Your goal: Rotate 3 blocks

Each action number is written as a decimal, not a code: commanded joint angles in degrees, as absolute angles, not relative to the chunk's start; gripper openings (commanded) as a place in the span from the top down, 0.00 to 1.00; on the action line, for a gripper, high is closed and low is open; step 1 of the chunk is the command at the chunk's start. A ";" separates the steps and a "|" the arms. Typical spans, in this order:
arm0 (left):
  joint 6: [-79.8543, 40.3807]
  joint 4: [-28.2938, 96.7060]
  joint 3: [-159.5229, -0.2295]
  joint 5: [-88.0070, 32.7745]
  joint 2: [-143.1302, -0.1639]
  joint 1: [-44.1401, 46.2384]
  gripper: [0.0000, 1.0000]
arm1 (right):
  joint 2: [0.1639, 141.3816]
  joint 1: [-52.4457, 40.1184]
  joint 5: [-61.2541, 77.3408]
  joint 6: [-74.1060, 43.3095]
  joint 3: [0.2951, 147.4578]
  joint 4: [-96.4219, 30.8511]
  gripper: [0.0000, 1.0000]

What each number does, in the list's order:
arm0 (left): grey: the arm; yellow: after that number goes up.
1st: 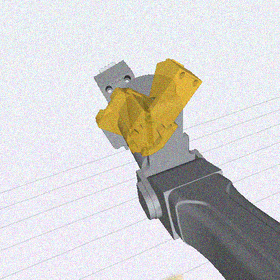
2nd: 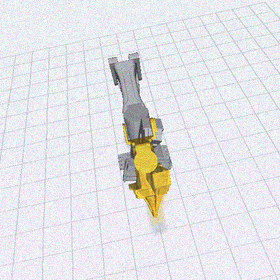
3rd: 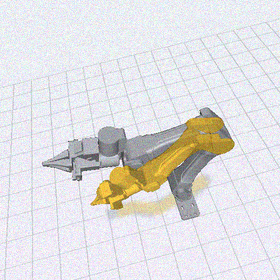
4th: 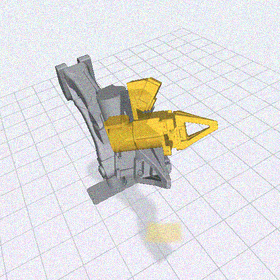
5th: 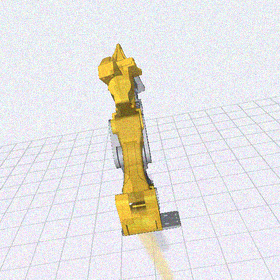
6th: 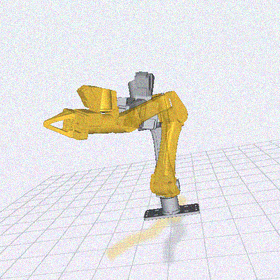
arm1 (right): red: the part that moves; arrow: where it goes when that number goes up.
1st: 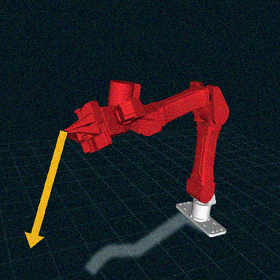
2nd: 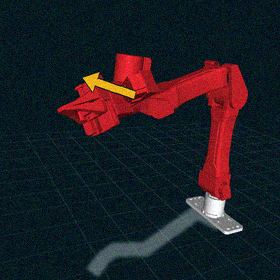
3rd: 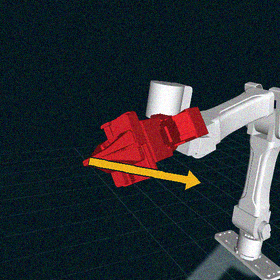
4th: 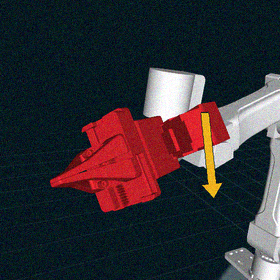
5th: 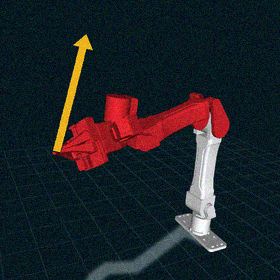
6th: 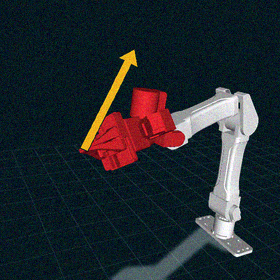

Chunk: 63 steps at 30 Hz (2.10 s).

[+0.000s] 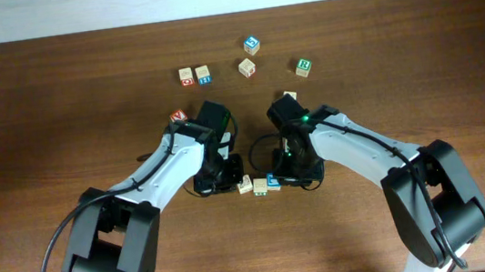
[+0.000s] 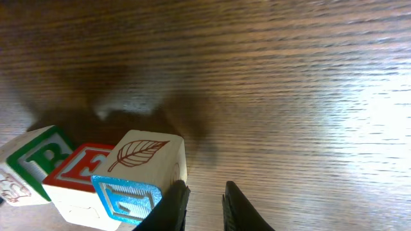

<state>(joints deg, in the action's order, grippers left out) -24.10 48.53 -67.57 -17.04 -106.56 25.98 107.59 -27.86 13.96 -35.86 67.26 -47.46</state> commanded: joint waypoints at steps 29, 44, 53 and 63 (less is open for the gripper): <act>-14.90 48.97 -74.50 -16.56 -105.08 12.34 0.46 | 106.06 -34.17 9.74 -33.45 83.22 -63.09 0.73; -14.87 48.93 -75.11 -16.51 -105.08 1.98 0.45 | 109.19 -46.50 2.76 -47.42 75.75 -55.88 0.96; -14.87 48.95 -75.11 -16.53 -105.08 2.72 0.45 | 113.01 -46.02 3.38 -47.42 75.75 -54.35 0.96; -14.87 49.17 -75.11 -16.53 -105.08 3.01 0.46 | 113.78 -44.49 3.84 -46.78 75.75 -52.77 0.96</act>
